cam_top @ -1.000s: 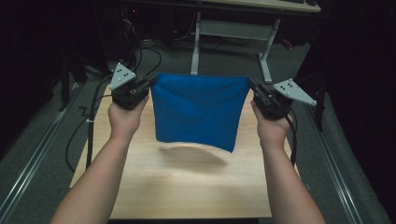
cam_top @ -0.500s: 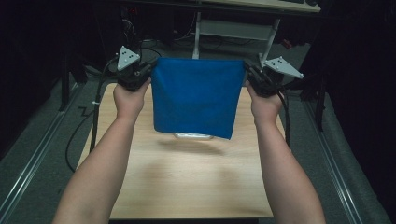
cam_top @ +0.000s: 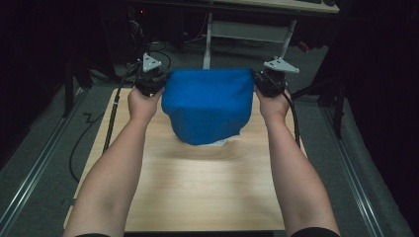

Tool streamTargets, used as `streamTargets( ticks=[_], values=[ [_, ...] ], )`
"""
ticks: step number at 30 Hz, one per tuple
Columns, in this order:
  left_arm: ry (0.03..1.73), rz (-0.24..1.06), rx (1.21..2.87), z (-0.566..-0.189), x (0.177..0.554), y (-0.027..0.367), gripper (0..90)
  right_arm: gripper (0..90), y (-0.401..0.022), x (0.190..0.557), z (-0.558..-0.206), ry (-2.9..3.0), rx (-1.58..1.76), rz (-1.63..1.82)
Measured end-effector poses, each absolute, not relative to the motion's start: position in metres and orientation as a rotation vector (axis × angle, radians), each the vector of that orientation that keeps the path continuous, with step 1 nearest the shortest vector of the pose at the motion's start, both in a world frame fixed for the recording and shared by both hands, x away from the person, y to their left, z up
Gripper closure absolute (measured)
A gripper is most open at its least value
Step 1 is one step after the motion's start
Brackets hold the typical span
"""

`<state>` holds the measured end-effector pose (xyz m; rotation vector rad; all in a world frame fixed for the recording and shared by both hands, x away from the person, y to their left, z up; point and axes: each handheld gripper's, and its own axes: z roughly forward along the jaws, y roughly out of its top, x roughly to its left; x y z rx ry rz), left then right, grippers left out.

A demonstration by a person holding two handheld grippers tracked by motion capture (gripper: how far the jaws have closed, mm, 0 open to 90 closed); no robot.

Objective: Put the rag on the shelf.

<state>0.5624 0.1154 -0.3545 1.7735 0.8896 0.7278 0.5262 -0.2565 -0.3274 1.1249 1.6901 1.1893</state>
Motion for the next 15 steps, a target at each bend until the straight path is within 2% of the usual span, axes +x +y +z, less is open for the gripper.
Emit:
streamTargets(
  ticks=[15],
  values=[
    [0.977,0.519,1.861,-0.428,0.553,0.123,87.3,89.3,-0.255,0.519,-0.397,1.825,1.19,1.153]
  ],
)
